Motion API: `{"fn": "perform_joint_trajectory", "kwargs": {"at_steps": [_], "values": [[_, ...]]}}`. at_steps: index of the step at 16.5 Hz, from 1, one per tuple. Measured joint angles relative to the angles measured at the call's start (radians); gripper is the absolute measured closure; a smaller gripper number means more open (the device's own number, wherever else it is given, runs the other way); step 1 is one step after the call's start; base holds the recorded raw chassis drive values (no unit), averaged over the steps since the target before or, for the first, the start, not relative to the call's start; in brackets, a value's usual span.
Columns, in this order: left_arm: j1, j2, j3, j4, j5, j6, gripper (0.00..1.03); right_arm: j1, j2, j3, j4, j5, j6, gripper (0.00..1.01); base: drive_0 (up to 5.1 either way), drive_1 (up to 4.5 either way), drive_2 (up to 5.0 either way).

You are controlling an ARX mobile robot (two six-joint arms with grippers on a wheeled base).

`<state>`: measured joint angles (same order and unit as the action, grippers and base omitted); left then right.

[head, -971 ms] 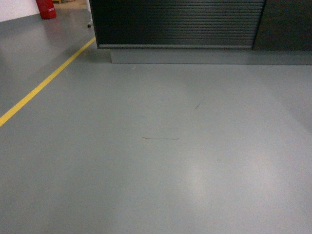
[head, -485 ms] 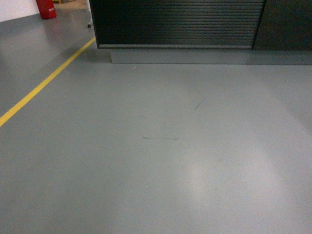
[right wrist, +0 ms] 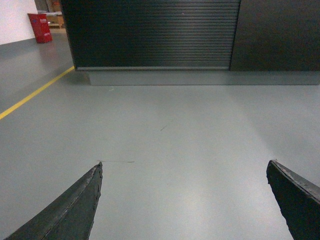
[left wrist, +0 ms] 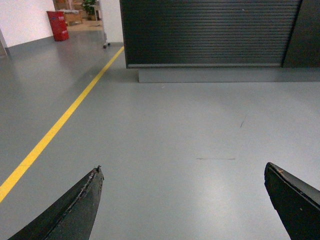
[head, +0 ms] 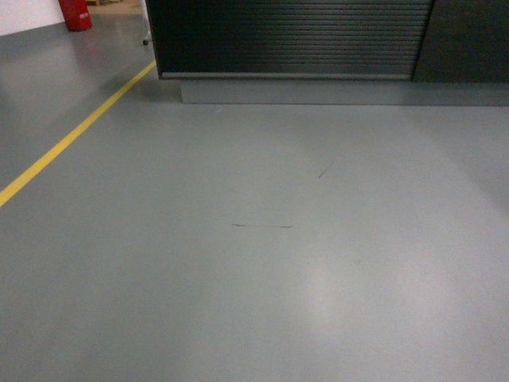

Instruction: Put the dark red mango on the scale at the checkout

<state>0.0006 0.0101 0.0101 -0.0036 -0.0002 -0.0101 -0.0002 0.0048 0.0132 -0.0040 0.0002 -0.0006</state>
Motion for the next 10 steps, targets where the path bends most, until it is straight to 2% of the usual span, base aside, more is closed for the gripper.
{"fn": "perform_joint_trajectory", "kwargs": {"at_steps": [10], "values": [[0.000,0.000,0.000,0.000,0.000,0.000,0.05,0.000,0.000,0.000,0.000,0.000,0.000,0.03,0.0,0.00,0.0]]}}
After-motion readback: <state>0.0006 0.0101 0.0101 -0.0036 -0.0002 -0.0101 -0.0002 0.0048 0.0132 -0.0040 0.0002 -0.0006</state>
